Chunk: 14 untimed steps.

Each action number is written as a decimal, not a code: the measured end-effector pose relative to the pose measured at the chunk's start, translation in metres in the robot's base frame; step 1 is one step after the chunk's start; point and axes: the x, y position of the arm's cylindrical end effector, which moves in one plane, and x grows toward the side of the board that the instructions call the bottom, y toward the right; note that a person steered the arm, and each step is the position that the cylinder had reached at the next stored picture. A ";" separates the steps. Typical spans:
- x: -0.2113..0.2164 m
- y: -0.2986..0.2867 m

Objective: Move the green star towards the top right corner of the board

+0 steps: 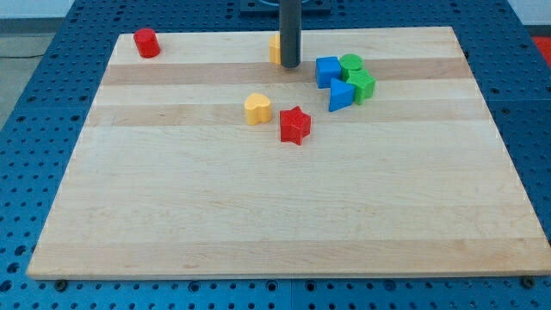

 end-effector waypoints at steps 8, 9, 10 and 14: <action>0.076 0.036; 0.076 0.059; 0.077 0.084; 0.098 0.137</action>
